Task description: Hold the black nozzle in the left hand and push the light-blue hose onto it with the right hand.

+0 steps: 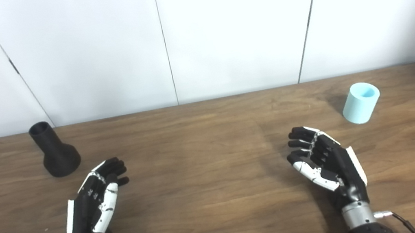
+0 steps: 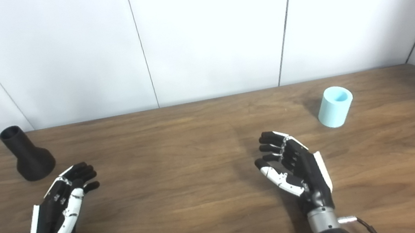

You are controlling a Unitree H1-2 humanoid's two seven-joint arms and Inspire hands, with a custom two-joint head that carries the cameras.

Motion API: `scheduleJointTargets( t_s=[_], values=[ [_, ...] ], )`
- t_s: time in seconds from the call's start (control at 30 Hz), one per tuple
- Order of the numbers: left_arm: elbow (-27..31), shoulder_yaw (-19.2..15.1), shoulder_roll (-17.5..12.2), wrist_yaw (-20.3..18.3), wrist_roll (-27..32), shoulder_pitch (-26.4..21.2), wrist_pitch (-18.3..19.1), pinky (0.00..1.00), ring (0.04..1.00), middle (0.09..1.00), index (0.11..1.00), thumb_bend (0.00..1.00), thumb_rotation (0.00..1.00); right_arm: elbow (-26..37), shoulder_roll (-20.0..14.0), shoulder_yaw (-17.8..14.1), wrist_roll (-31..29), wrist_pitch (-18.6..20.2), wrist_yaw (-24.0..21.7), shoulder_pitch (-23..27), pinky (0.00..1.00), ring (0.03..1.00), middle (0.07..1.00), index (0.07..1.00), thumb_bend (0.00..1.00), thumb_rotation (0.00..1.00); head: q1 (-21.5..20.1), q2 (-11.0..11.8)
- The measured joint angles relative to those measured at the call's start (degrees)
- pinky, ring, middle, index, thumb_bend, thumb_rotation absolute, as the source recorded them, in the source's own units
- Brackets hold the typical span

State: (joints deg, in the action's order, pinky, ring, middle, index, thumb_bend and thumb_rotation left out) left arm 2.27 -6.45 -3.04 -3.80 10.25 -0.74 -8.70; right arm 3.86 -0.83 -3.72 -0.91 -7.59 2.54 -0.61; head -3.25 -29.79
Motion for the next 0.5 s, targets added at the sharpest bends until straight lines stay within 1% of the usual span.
scheduleJointTargets(
  t_s=[0.5],
  values=[
    [0.0, -0.1, 0.1, -0.2, -0.1, 0.0, 0.0, 0.69, 0.750, 0.736, 0.705, 0.29, 0.34, 0.0, 0.0, 0.0, 0.0, 0.0, 0.0, 0.0, 0.60, 0.689, 0.706, 0.681, 0.26, 0.11, 0.1, 0.0]
  ],
)
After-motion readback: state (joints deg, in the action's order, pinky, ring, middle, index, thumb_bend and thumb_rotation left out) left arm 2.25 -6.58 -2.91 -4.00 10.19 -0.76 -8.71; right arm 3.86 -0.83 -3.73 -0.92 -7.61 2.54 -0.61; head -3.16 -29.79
